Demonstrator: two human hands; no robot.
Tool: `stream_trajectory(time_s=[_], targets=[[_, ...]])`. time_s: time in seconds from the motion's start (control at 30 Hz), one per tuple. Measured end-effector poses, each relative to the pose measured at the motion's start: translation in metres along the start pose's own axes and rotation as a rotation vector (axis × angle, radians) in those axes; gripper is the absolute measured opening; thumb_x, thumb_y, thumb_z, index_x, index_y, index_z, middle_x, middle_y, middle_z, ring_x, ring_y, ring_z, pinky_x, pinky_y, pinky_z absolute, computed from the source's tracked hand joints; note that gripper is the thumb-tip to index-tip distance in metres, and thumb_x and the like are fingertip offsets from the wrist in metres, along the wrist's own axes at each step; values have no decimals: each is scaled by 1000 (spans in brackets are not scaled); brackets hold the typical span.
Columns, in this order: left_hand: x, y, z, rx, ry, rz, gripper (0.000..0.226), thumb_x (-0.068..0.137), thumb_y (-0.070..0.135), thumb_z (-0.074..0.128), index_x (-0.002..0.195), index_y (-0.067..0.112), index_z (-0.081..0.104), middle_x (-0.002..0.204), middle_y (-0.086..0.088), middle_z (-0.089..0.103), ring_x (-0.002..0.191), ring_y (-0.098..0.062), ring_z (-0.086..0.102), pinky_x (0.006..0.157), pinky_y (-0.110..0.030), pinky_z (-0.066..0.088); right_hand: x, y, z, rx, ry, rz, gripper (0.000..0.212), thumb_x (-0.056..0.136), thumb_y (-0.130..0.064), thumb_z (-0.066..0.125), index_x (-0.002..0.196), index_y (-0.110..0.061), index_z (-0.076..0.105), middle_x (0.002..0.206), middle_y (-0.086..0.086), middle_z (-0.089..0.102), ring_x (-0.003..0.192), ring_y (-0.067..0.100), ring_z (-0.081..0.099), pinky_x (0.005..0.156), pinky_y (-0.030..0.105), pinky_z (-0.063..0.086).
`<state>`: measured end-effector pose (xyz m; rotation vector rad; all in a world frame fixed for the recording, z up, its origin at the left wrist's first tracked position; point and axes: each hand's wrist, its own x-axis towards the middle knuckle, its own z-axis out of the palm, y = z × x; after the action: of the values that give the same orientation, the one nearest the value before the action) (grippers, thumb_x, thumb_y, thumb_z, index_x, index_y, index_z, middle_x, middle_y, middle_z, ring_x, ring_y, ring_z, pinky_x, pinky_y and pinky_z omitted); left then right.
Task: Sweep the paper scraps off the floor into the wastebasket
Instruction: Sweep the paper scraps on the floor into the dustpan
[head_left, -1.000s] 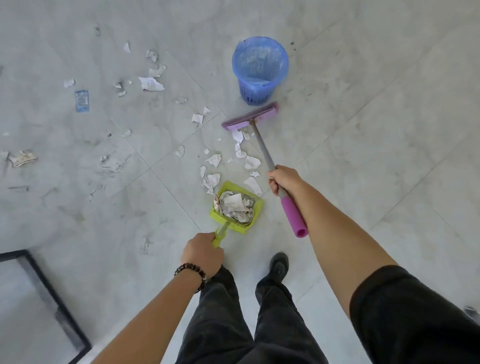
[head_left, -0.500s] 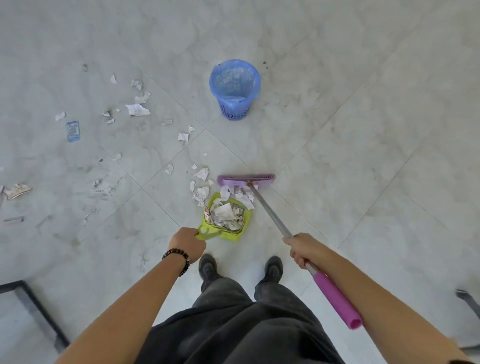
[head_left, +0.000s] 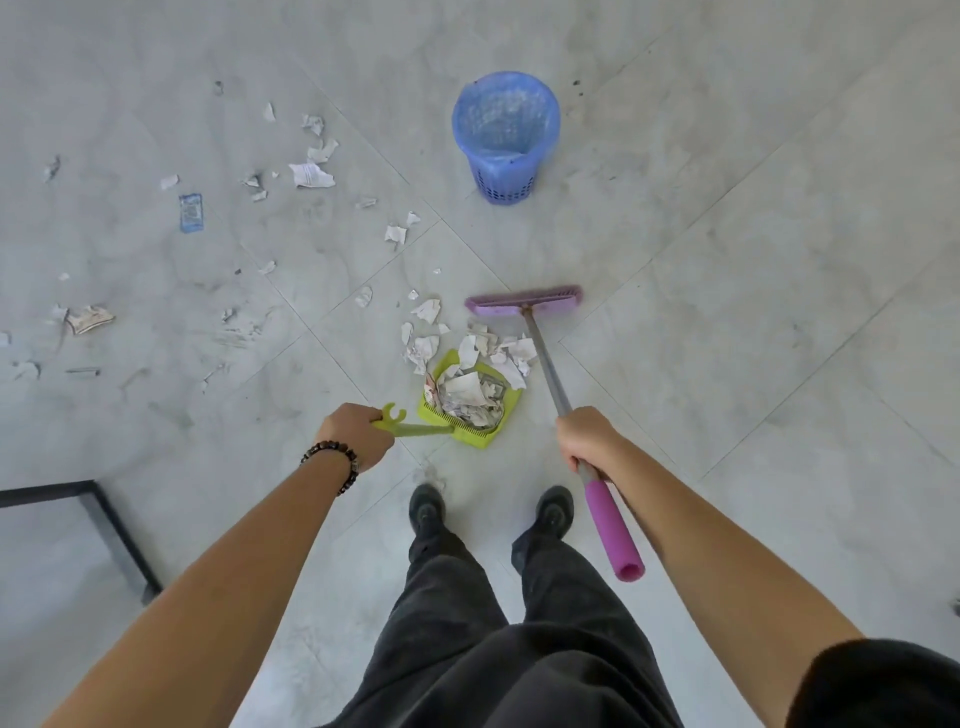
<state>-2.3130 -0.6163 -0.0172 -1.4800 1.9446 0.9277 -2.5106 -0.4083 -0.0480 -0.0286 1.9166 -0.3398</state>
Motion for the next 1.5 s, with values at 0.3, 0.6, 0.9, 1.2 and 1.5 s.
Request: stream_trajectory(time_s=[0.3, 0.6, 0.9, 1.2, 1.5], targets=[[4, -4, -2, 31, 0, 37, 20, 78, 7, 55, 89, 10, 71, 81, -6, 65, 66, -23, 57, 58, -27, 49, -70, 68, 36, -100, -85, 58, 19, 93, -14, 46, 101, -1, 56, 65, 12, 57, 46, 21, 52, 38, 25, 42], [-18, -33, -10, 75, -108, 98, 16, 79, 7, 49, 81, 13, 63, 77, -4, 58, 61, -21, 51, 50, -21, 40, -88, 50, 19, 501, -29, 219, 16, 100, -25, 45, 93, -14, 54, 54, 1, 46, 28, 4, 34, 30, 12, 28], [-14, -68, 1, 221, -106, 149, 39, 79, 11, 51, 113, 19, 69, 87, 3, 58, 74, -18, 56, 45, -19, 36, -54, 20, 54, 337, 99, 39, 31, 96, -10, 42, 65, -12, 44, 60, 7, 46, 49, 17, 43, 50, 29, 38], [-10, -51, 2, 209, -80, 142, 21, 79, 10, 52, 91, 23, 65, 83, 4, 60, 66, -14, 54, 51, -20, 44, -81, 100, 90, -144, 17, 90, 19, 94, -6, 40, 106, -3, 54, 75, 10, 54, 51, 23, 55, 47, 30, 52], [-16, -65, -7, 123, -90, 116, 31, 77, 9, 54, 101, 14, 72, 80, -6, 67, 63, -21, 55, 52, -21, 44, -116, 118, 54, -12, -36, 55, 10, 94, -14, 44, 96, -9, 52, 61, 8, 48, 42, 20, 45, 33, 22, 36]])
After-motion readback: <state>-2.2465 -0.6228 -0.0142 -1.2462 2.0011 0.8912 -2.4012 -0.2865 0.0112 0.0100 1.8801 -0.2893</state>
